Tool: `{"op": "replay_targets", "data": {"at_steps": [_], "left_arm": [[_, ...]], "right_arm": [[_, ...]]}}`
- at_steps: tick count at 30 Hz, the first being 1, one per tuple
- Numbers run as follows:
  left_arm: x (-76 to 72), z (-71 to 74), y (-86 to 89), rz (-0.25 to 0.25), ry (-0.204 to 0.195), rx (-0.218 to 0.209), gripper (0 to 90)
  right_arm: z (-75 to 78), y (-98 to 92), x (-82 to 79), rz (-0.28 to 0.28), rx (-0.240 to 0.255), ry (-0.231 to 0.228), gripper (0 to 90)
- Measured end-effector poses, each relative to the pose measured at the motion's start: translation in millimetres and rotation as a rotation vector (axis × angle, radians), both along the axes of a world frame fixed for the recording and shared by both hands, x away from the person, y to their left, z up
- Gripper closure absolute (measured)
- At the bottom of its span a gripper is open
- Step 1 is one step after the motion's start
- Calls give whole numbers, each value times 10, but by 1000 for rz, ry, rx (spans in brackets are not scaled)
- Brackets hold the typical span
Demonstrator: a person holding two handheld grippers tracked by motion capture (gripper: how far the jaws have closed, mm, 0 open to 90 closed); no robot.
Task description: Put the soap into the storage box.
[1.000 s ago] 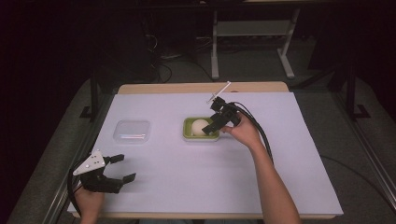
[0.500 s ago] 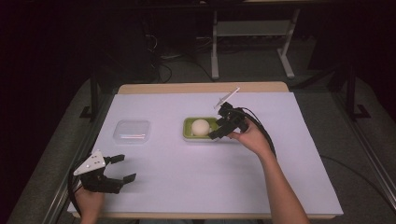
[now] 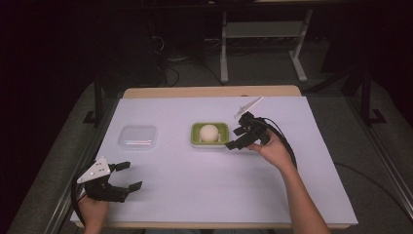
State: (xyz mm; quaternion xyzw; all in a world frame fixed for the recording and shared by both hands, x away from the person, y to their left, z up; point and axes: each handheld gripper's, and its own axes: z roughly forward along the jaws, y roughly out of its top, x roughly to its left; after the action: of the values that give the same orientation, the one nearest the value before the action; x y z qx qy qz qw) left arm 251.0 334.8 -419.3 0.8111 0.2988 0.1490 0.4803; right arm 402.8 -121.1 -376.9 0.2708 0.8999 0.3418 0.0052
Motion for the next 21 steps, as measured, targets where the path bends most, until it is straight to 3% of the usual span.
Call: {"op": "replay_targets", "data": {"at_steps": [14,21], "left_arm": [[-3,-5,-14,1,4,-1,133],[-4,-6,-14,1,2,2,133]], "right_arm": [[-48,-250,-166,-35,20,31,263],[-100,-348,-258,-40,13,19,259]]}}
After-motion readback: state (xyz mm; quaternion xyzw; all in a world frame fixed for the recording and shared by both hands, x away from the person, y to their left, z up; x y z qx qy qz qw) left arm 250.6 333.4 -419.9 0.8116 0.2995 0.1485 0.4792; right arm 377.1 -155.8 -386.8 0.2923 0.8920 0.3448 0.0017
